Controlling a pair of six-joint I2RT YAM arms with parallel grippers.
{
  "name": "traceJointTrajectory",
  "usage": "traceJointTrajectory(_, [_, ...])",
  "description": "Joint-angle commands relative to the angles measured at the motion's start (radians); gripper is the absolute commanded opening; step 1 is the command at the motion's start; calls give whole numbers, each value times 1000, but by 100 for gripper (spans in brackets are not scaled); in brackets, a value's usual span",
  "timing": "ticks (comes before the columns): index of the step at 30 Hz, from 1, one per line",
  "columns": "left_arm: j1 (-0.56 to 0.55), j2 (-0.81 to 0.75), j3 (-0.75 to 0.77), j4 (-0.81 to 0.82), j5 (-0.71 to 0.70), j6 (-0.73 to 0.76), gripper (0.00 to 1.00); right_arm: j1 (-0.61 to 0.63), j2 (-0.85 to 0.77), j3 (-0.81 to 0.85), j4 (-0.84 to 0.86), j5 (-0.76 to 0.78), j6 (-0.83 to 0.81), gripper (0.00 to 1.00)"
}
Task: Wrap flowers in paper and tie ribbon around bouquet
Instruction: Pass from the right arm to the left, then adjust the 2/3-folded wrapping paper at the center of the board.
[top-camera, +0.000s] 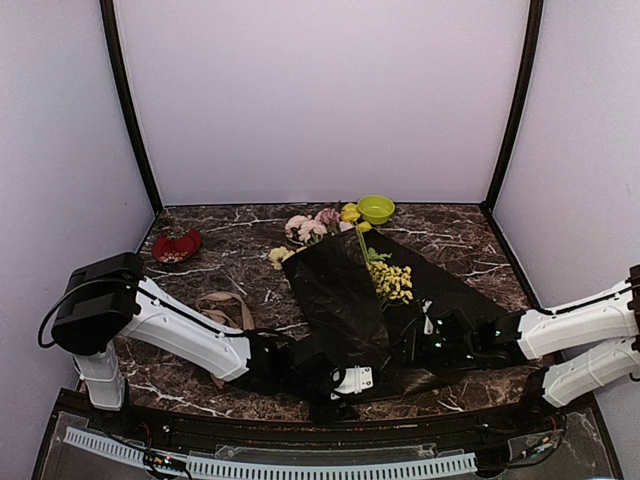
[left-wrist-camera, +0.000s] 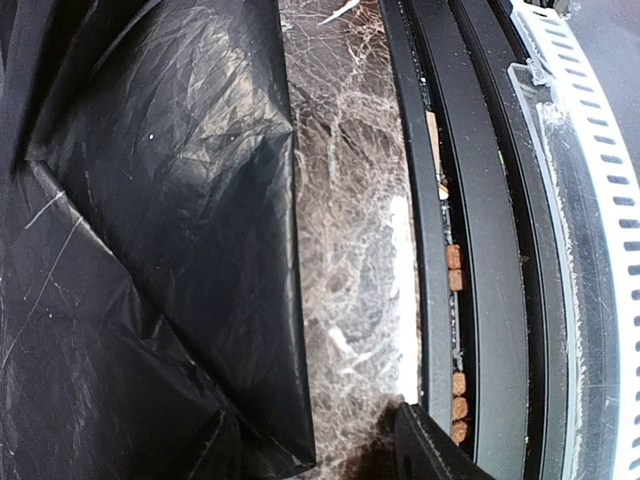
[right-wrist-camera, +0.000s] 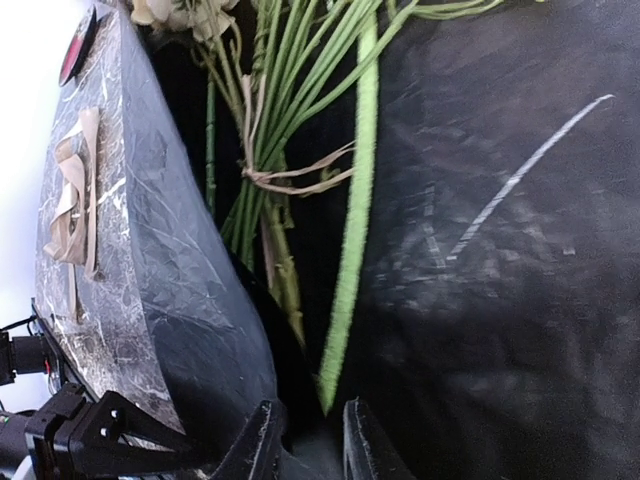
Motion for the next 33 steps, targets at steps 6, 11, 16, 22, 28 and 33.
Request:
traceJointTrajectory(6, [12, 32, -11, -98, 69, -15, 53, -62, -177, 24, -170, -49, -161, 32])
traceJointTrajectory(11, [13, 32, -9, -101, 74, -18, 53, -63, -140, 86, -189, -110, -266, 40])
traceJointTrajectory(16, [14, 34, -7, -106, 76, -21, 53, -68, -36, 148, -192, -125, -318, 45])
traceJointTrajectory(22, [13, 40, -2, -113, 80, -23, 53, -69, 76, 188, -157, -163, -341, 46])
traceJointTrajectory(28, [13, 41, -5, -118, 90, -27, 53, -79, 97, 176, -147, -150, -322, 15])
traceJointTrajectory(33, [14, 37, -8, -123, 93, -27, 53, -137, 81, 104, -91, -196, -279, 2])
